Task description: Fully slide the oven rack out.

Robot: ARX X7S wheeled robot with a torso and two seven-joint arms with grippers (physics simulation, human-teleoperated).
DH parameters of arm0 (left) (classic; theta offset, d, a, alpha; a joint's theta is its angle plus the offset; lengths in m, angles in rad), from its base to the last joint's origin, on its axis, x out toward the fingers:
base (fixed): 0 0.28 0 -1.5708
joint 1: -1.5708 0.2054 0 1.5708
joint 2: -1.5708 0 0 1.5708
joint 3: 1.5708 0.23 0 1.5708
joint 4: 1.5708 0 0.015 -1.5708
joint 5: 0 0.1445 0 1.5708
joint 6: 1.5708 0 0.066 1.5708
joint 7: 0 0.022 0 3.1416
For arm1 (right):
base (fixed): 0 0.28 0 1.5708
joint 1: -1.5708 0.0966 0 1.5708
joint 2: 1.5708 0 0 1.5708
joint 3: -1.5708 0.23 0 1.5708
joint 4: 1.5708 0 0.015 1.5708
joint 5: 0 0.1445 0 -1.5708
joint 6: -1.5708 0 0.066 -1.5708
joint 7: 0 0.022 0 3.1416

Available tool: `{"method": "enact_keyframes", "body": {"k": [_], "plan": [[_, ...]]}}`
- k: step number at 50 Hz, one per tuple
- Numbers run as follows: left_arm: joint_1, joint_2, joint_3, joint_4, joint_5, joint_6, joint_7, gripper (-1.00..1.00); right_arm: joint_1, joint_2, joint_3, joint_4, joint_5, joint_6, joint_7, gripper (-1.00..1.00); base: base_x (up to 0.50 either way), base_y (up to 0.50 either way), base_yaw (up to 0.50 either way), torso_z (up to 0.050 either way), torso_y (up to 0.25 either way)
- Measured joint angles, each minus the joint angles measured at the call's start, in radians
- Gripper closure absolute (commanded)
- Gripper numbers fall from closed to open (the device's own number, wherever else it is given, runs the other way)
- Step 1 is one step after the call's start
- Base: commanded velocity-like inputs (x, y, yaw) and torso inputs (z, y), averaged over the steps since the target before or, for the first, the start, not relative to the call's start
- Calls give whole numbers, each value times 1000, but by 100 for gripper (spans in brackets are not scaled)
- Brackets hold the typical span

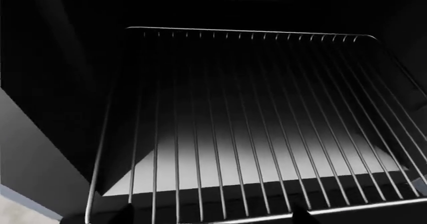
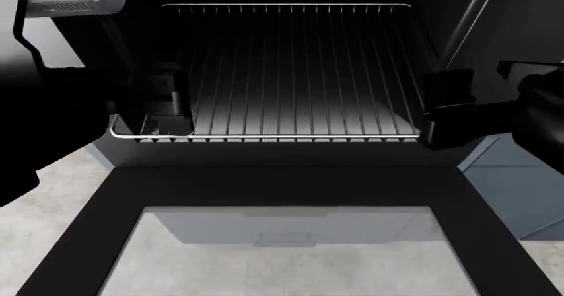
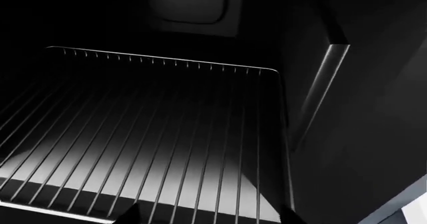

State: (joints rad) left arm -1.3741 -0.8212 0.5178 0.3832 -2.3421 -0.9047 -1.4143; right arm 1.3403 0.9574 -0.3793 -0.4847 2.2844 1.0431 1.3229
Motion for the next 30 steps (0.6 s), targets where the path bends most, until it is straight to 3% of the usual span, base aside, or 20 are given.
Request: {"method": "enact_keyframes", "body": {"k": [30], "plan": [[-186,208,231,-540,234,-240,214,-100,227,-302,-323,615,-75,149,-41,-100,0,0,0,0,0]]}}
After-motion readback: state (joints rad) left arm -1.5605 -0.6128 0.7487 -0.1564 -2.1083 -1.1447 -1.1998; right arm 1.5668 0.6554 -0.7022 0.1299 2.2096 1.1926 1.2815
